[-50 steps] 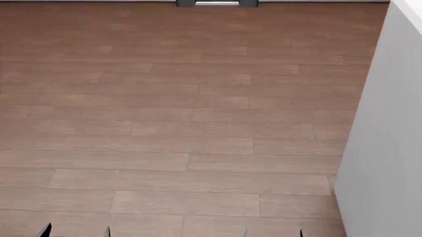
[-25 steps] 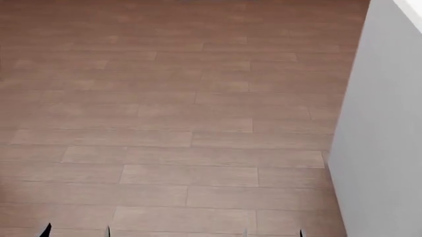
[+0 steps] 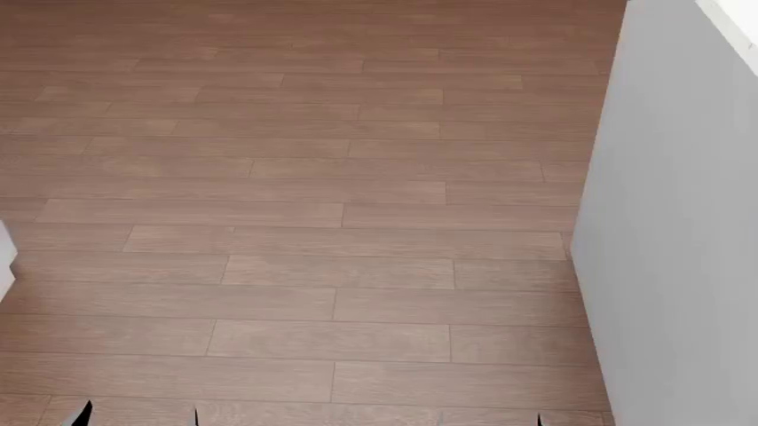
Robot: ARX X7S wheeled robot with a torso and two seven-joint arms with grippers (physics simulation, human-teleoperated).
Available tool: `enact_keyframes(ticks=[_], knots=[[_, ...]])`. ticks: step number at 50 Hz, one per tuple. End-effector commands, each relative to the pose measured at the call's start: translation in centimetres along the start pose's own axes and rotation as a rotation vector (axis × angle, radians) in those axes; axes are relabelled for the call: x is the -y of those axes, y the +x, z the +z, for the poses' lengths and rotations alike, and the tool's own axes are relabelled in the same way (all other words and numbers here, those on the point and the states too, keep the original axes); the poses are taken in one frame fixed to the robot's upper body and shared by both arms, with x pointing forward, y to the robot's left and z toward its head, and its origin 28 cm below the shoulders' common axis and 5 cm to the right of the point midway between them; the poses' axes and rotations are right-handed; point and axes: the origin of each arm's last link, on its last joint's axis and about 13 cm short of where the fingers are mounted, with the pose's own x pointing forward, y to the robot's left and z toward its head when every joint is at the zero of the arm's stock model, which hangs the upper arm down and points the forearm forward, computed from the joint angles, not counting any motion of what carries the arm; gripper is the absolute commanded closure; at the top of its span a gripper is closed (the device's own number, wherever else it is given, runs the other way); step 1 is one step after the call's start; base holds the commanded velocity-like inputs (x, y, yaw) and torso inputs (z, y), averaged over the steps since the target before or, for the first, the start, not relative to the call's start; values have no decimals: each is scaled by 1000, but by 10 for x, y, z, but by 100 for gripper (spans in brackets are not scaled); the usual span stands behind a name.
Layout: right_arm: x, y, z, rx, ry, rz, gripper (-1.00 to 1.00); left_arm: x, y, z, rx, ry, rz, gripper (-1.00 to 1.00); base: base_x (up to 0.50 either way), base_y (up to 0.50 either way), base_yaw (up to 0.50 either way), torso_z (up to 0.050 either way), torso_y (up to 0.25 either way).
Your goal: Place the cup inside the bowl on the dining table and move the bowl to any counter.
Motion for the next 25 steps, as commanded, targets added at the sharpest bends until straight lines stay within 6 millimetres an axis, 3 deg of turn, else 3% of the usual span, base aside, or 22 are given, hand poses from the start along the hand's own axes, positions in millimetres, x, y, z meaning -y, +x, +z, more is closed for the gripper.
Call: enact_keyframes(ticks=[1,10,25], knots=[[1,0,0,-6,3,0,-100,1,0,0,0,0,-3,-100,-461,-426,0,0,0],[1,-1,0,3,2,2,-100,1,0,0,1,1,-4,-100,-332,-491,0,0,0],[1,0,1,7,-9,2,-100,0,-1,0,4,5,-5,-100,-95,-500,0,0,0]])
